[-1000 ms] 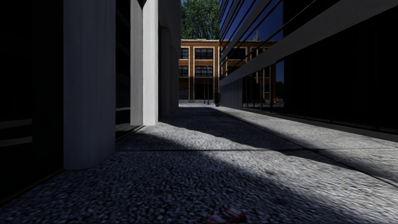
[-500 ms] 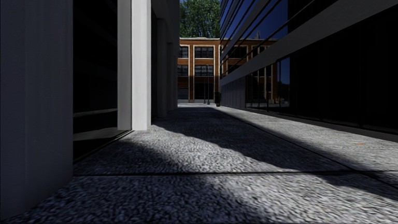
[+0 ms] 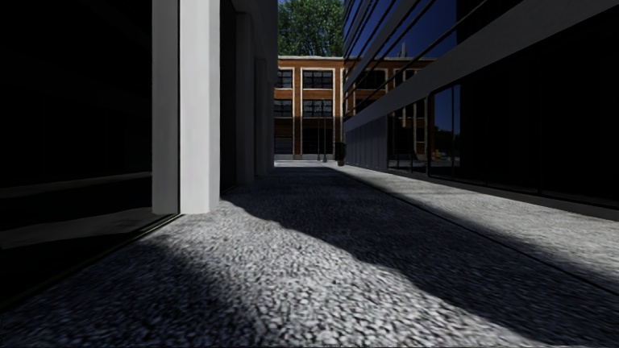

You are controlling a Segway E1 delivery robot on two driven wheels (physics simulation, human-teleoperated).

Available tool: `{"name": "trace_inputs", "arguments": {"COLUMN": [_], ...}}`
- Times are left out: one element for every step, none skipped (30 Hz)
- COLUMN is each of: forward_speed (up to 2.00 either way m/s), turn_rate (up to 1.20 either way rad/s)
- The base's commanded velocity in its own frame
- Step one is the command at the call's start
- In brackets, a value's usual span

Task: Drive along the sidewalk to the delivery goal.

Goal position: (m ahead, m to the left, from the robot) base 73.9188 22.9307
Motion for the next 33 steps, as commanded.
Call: {"name": "trace_inputs", "arguments": {"forward_speed": [2.00,2.00,2.00,2.00,2.00,2.00,2.00,2.00,2.00,2.00,2.00,2.00,2.00,2.00,2.00,2.00,2.00,2.00,2.00,2.00,2.00,2.00,2.00,2.00,2.00,2.00,2.00,2.00,2.00,2.00,2.00,2.00,2.00], "turn_rate": [0.00,0.00,0.00,0.00,0.00,0.00,0.00,0.00,0.00,0.00,0.00,0.00,0.00,0.00,0.00,0.00,0.00,0.00,0.00,0.00,0.00,0.00,0.00,0.00,0.00,0.00,0.00,0.00,0.00,0.00,0.00,0.00,0.00]}}
